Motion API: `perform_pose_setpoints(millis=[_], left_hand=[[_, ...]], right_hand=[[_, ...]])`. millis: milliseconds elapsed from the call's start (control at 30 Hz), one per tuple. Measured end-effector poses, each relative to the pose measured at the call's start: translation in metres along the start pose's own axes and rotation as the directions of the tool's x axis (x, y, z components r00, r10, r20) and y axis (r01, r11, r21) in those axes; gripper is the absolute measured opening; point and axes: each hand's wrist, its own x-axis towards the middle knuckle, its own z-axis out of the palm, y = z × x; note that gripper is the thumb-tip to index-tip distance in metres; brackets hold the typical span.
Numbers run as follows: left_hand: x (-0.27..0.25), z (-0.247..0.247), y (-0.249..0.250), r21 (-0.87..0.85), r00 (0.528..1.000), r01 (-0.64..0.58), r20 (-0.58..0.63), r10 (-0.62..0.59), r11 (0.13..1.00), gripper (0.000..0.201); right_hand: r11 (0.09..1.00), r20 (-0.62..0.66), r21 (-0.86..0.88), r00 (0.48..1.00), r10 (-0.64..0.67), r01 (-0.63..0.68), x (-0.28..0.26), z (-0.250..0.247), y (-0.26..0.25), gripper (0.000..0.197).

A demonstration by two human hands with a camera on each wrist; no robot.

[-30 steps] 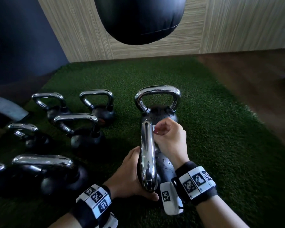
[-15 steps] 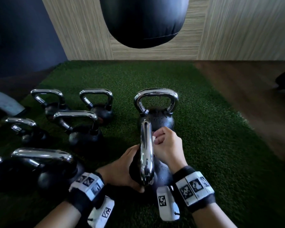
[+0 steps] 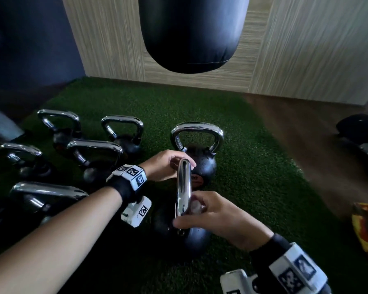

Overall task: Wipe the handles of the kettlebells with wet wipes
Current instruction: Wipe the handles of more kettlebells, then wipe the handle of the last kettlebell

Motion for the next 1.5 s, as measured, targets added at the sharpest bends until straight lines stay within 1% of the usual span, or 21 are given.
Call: perform_pose_setpoints(millis=[33, 67, 100, 167, 233, 333, 400, 500, 567, 633, 733, 800, 867, 900, 1000, 1133, 1300, 1367, 1400, 1467, 1500], left_hand=[[0.000, 0.001, -0.001, -0.019, 1.000, 0.002, -0.004, -0.002, 1.000, 0.037], [-0.001, 0.003, 0.002, -0.031, 1.000, -0.002, -0.006, 0.002, 1.000, 0.034], [-0.002, 0.004, 0.001, -0.041, 1.000, -0.013, -0.012, 0.012, 0.999, 0.032], [-0.006, 0.006, 0.000, -0.061, 1.000, -0.025, -0.020, 0.024, 0.998, 0.033], [-0.008, 0.007, -0.004, -0.093, 1.000, -0.012, -0.025, 0.010, 0.996, 0.035], [-0.012, 0.012, -0.003, -0.069, 0.997, -0.012, -0.076, 0.007, 0.998, 0.040], [-0.019, 0.014, 0.004, -0.055, 0.993, -0.004, -0.118, -0.003, 0.998, 0.036], [-0.032, 0.016, 0.010, -0.070, 0.978, 0.057, -0.197, -0.070, 0.996, 0.033], [-0.042, 0.019, 0.009, -0.039, 0.954, 0.127, -0.267, -0.133, 0.991, 0.027], [-0.055, 0.023, 0.009, -0.002, 0.919, 0.176, -0.358, -0.165, 0.984, 0.025], [-0.078, 0.034, 0.017, -0.020, 0.860, 0.206, -0.473, -0.191, 0.978, 0.022], [-0.096, 0.042, 0.025, -0.044, 0.842, 0.193, -0.506, -0.188, 0.980, 0.019], [-0.113, 0.048, 0.035, -0.071, 0.852, 0.168, -0.491, -0.181, 0.983, 0.017], [-0.120, 0.051, 0.040, -0.087, 0.860, 0.157, -0.478, -0.179, 0.984, 0.018], [-0.130, 0.059, 0.048, -0.131, 0.868, 0.118, -0.467, -0.166, 0.984, 0.031], [-0.130, 0.056, 0.042, -0.117, 0.869, 0.155, -0.456, -0.191, 0.981, 0.051], [-0.123, 0.049, 0.042, -0.180, 0.872, 0.196, -0.417, -0.255, 0.964, 0.055], [-0.119, 0.044, 0.039, -0.198, 0.875, 0.217, -0.395, -0.280, 0.956, 0.053], [-0.119, 0.040, 0.038, -0.181, 0.880, 0.224, -0.384, -0.278, 0.958, 0.047], [-0.118, 0.031, 0.039, -0.134, 0.900, 0.237, -0.343, -0.269, 0.962, 0.022], [-0.119, 0.023, 0.040, -0.105, 0.920, 0.245, -0.288, -0.266, 0.964, 0.013]], right_hand=[[0.986, -0.093, -0.159, 0.995, 0.027, -0.042, 0.002, 0.005, -0.002, 0.047], [0.948, -0.209, -0.307, 0.978, 0.020, -0.085, 0.006, 0.011, -0.002, 0.057], [0.907, -0.305, -0.406, 0.952, -0.023, -0.108, 0.008, 0.018, -0.005, 0.059], [0.884, -0.408, -0.457, 0.906, -0.113, -0.095, 0.008, 0.026, -0.005, 0.052], [0.906, -0.432, -0.417, 0.892, -0.134, -0.066, 0.008, 0.028, -0.003, 0.045], [0.926, -0.418, -0.375, 0.900, -0.125, -0.046, 0.005, 0.024, 0.000, 0.042], [0.921, -0.405, -0.387, 0.904, -0.140, -0.030, 0.002, 0.018, 0.002, 0.041], [0.898, -0.394, -0.439, 0.902, -0.177, -0.016, -0.004, 0.004, 0.007, 0.039], [0.864, -0.395, -0.502, 0.896, -0.202, -0.026, -0.011, -0.009, 0.010, 0.034], [0.849, -0.407, -0.527, 0.889, -0.209, -0.041, -0.018, -0.025, 0.015, 0.030], [0.829, -0.428, -0.557, 0.868, -0.251, -0.035, -0.023, -0.050, 0.021, 0.036], [0.821, -0.462, -0.570, 0.840, -0.285, -0.035, -0.021, -0.063, 0.026, 0.040], [0.815, -0.488, -0.578, 0.819, -0.302, -0.043, -0.015, -0.073, 0.031, 0.041], [0.807, -0.487, -0.589, 0.817, -0.308, -0.047, -0.011, -0.076, 0.033, 0.041], [0.794, -0.480, -0.606, 0.816, -0.322, -0.044, -0.003, -0.083, 0.039, 0.043], [0.784, -0.489, -0.620, 0.803, -0.341, -0.045, -0.002, -0.078, 0.043, 0.034], [0.769, -0.492, -0.636, 0.798, -0.348, -0.057, -0.004, -0.075, 0.047, 0.028], [0.782, -0.507, -0.621, 0.790, -0.343, -0.059, -0.005, -0.072, 0.047, 0.029], [0.786, -0.510, -0.615, 0.790, -0.340, -0.058, -0.007, -0.070, 0.047, 0.029], [0.786, -0.492, -0.615, 0.809, -0.321, -0.062, -0.008, -0.068, 0.047, 0.029], [0.783, -0.474, -0.617, 0.828, -0.298, -0.071, -0.011, -0.068, 0.044, 0.028]])
